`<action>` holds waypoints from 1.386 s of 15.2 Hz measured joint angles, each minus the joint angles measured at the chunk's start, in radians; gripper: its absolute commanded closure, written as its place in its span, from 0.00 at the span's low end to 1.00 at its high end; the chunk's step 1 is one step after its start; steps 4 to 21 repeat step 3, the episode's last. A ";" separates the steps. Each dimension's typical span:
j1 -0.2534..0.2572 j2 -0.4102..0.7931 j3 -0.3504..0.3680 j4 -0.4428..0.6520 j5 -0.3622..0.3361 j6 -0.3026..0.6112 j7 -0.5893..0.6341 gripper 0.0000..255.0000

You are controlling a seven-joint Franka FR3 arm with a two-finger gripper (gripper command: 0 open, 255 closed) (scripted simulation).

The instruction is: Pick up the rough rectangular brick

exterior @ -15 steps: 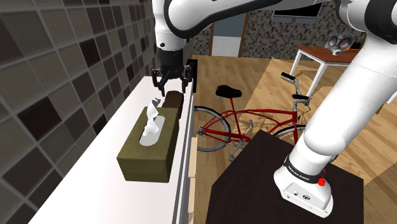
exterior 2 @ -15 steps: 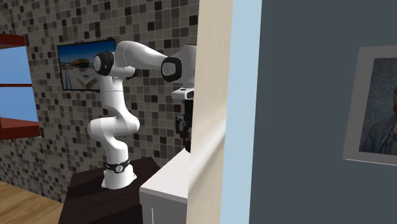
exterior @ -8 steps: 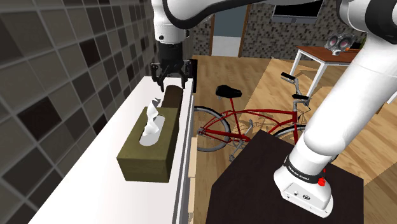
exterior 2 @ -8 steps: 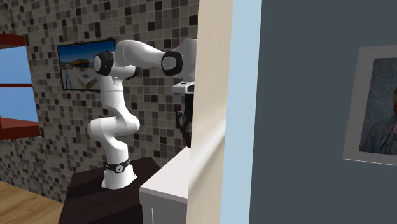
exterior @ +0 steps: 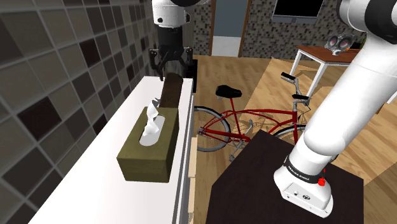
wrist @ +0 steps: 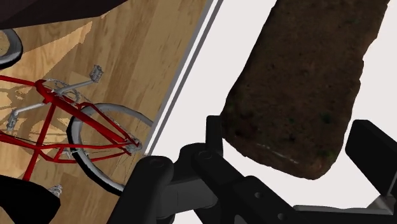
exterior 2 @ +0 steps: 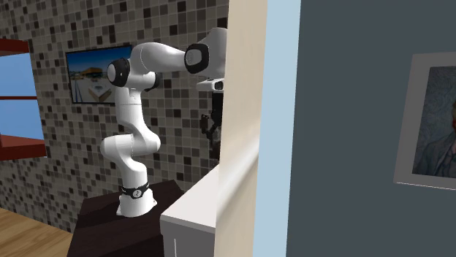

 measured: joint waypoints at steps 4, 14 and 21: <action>0.001 0.003 0.001 0.036 -0.001 -0.034 0.003 1.00; 0.001 0.003 0.001 0.036 -0.001 -0.034 0.003 1.00; 0.001 0.003 0.001 0.036 -0.001 -0.034 0.003 1.00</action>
